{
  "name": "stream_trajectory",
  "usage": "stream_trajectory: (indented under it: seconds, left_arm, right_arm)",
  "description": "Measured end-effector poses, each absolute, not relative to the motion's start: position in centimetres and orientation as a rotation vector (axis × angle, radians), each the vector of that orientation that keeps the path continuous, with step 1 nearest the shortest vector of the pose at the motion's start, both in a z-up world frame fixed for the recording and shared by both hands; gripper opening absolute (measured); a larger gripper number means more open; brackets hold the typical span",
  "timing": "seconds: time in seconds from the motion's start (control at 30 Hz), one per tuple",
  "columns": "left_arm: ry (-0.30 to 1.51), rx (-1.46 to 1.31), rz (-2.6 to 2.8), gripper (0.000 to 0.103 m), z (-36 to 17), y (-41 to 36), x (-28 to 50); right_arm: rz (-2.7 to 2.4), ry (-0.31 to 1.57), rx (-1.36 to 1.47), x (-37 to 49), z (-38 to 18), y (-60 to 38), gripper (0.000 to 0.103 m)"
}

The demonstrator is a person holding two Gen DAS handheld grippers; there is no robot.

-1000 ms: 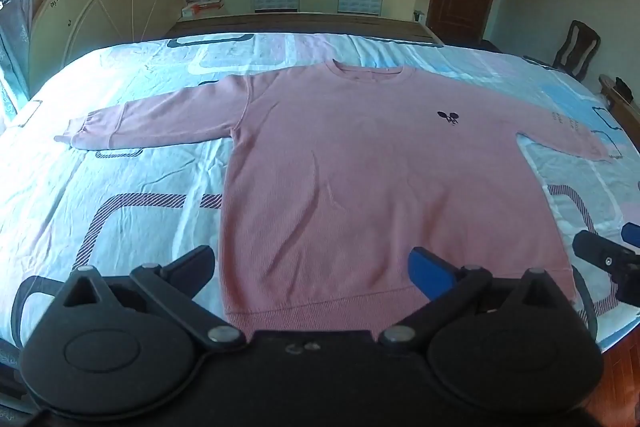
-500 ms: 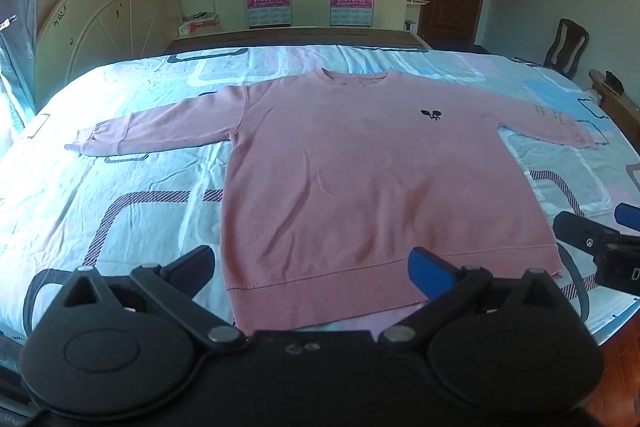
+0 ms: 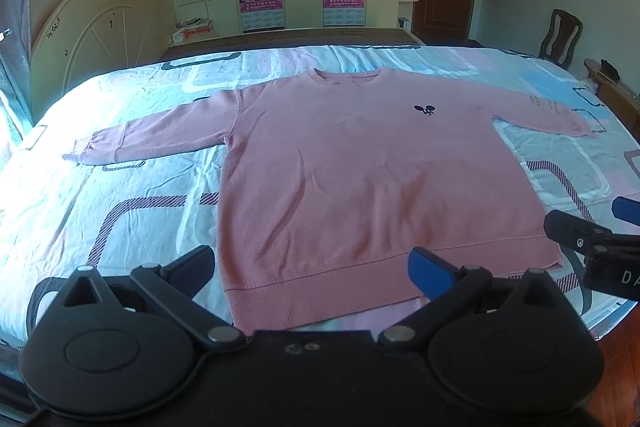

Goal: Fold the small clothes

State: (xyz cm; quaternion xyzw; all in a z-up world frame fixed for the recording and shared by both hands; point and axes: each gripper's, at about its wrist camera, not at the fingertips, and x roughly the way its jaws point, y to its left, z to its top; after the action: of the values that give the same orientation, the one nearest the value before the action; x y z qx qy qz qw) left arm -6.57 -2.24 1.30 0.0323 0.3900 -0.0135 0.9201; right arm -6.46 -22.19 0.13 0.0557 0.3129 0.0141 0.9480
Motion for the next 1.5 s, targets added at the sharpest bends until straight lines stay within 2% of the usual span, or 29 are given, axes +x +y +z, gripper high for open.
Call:
stream_trajectory:
  seconds: [1.5]
  left_arm:
    - [0.812,0.037,0.014,0.103,0.9,-1.6,-4.7]
  right_arm:
    - [0.014,0.655,0.101,-5.6,0.0,-22.7,0.103]
